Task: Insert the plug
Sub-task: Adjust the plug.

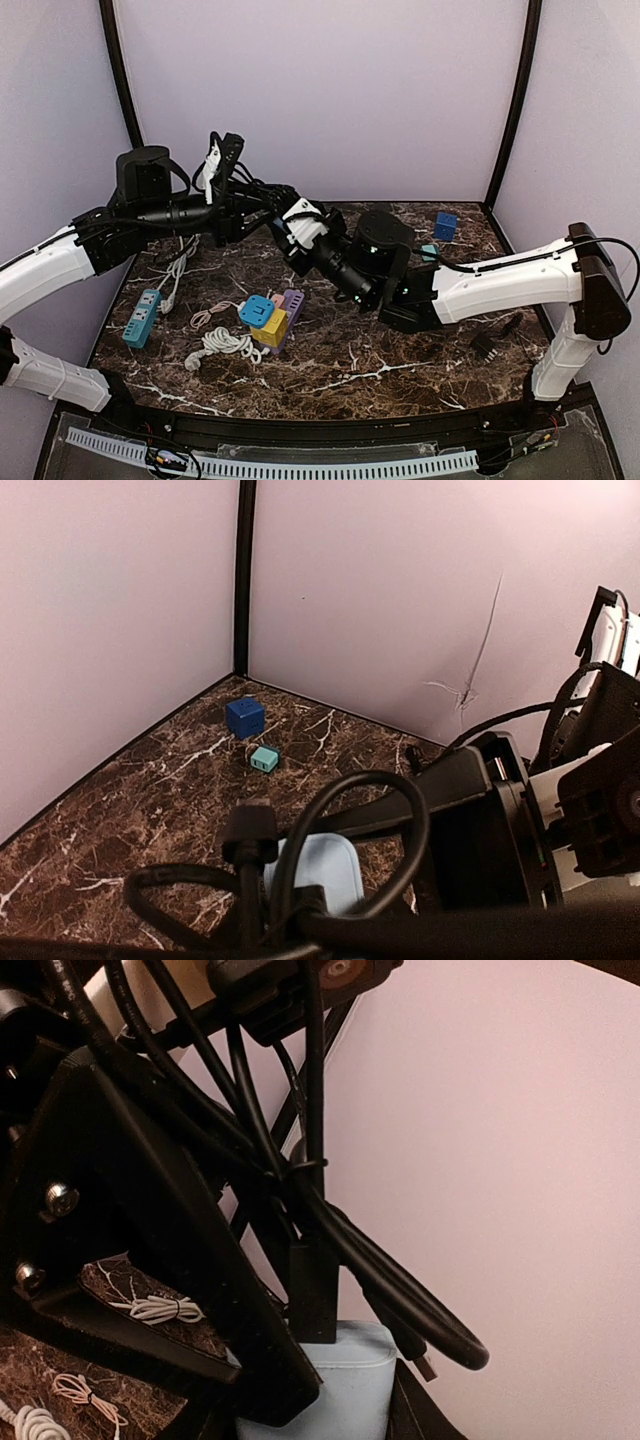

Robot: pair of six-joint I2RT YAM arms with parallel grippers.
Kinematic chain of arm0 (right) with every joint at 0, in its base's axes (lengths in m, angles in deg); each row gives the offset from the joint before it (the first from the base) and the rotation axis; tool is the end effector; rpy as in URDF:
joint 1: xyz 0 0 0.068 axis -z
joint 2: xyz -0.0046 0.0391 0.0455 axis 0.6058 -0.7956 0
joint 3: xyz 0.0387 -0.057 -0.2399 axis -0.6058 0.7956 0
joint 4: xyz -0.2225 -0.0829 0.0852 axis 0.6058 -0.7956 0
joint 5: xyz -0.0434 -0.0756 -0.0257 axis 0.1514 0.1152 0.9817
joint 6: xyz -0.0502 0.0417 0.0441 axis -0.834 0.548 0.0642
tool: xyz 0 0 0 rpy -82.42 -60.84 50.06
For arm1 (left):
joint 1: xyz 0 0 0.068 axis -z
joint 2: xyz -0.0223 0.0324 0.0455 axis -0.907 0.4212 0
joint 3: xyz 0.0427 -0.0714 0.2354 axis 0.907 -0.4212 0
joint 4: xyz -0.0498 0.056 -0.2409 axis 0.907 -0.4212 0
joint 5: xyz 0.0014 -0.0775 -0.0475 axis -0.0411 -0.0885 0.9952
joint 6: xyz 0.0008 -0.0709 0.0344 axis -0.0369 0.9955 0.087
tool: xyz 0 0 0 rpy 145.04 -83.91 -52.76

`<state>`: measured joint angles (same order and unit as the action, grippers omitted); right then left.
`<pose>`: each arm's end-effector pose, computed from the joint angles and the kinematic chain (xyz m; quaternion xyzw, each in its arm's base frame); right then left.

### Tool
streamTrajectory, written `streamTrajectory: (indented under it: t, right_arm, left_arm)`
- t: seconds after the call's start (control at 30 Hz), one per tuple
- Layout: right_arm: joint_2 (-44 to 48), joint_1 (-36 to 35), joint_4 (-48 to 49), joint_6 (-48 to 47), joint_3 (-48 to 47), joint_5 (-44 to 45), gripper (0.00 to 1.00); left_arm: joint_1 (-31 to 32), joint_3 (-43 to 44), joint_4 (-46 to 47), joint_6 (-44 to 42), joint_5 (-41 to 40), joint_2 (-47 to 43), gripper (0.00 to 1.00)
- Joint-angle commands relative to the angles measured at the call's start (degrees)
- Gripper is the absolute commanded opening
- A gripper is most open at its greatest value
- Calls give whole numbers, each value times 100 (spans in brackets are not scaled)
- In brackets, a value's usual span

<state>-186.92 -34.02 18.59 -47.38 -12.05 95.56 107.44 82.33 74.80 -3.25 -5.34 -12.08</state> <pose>0.1613 0.3870 0.3165 -0.3569 0.5223 0.1491 0.7600 0.2043 -0.2200 0.3698 0.3643 0.6398 -0.3819 0.5586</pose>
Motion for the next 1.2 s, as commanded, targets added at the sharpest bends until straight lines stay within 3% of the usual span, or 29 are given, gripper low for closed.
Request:
streamTrajectory:
  t: [0.0, 0.1, 0.17, 0.27, 0.4, 0.43, 0.47, 0.53, 0.57, 0.7, 0.77, 0.83, 1.0, 1.17]
  right_arm:
    - [109, -147, 611, -246, -4, -192, 0]
    - [105, -151, 626, -426, 30, -165, 0]
    - [143, -148, 628, -446, 84, -189, 0]
    - [226, -150, 572, -397, 170, -296, 0]
    - [371, -149, 273, -373, 215, -302, 6]
    - [442, -147, -5, -320, 191, -309, 16]
    - [540, -139, -409, -242, 146, -384, 36]
    - [789, -92, -1480, -17, 56, -672, 90]
    - [947, -53, -1963, 116, 90, -863, 96]
    - [1847, 361, -3385, 804, 511, -2542, 99]
    - [2116, 798, -3668, 1134, 672, -3845, 99]
    - [2161, 1132, -3781, 1347, 673, -4536, 97]
    - [1725, 1347, -4133, 1255, 195, -4861, 91]
    - [1109, 1443, -4581, 1243, -614, -5059, 77]
  left_arm:
    - [20, 92, -758, 288, -181, 150, 45]
    - [16, 121, -912, 454, -129, 251, 46]
    - [19, 162, -897, 467, -77, 279, 36]
    - [13, 257, -833, 442, 36, 316, 6]
    - [16, 258, -854, 285, 3, 315, 1]
    - [13, 254, -855, 227, -8, 303, 1]
    - [11, 253, -859, 83, -2, 278, 1]
    - [6, 257, -899, -353, 27, 231, 1]
    - [8, 260, -921, -549, 43, 210, 1]
    - [10, 234, -1290, -1814, 156, 73, 1]
    - [10, 171, -1366, -2245, 199, -13, 1]
    - [17, 124, -1448, -2482, 349, -89, 1]
    - [42, 107, -1668, -2585, 702, -103, 1]
    - [49, 78, -1706, -2596, 696, -117, 1]
